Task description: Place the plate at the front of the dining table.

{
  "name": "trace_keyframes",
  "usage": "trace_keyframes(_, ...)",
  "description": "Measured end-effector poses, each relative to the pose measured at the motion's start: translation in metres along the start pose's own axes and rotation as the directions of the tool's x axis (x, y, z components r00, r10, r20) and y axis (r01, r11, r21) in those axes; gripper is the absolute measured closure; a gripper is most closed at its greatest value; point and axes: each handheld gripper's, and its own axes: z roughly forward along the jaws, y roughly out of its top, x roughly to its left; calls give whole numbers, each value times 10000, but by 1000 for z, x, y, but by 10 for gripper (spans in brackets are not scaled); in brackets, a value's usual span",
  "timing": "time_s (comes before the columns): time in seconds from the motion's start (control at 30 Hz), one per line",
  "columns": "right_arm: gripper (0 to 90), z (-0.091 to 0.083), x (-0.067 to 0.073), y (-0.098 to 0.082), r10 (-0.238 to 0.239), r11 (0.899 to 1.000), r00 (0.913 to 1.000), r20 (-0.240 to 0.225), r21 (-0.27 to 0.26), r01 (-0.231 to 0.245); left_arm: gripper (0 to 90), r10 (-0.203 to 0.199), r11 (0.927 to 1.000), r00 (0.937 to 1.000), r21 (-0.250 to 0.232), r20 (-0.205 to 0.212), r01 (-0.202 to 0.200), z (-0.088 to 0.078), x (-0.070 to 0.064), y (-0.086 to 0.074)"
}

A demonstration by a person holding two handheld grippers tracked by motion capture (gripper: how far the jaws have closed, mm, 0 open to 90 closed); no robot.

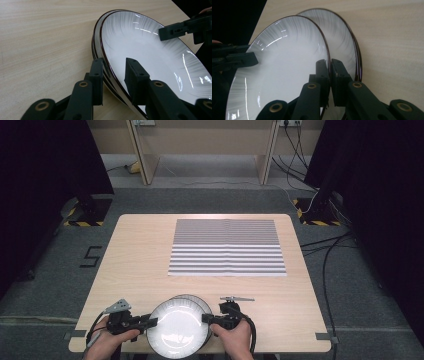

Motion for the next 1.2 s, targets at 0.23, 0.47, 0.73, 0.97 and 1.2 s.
trace_keyframes(0.23,863,-3,1,12,-645,9966,9974,336,-483,660,741,19,9999,10000,-150,-55,-20,7,6,7)
trace_keyframes(0.47,847,-1,-4,9,-868,9945,9950,499,-553,895,755,201,9998,9992,-12,-348,-202,14,5,8)
trace_keyframes(0.73,743,-7,-3,7,-631,9979,9980,-30,151,631,765,334,9994,9983,-67,-467,-338,12,3,7)
trace_keyframes(0.97,841,-6,-7,7,-5,9981,9999,-127,612,13,795,311,9995,9988,-52,-386,-313,12,3,10)
trace_keyframes(1.2,866,-2,-4,11,-329,9986,9991,285,413,317,708,-295,9995,9996,-97,-45,294,11,5,11)
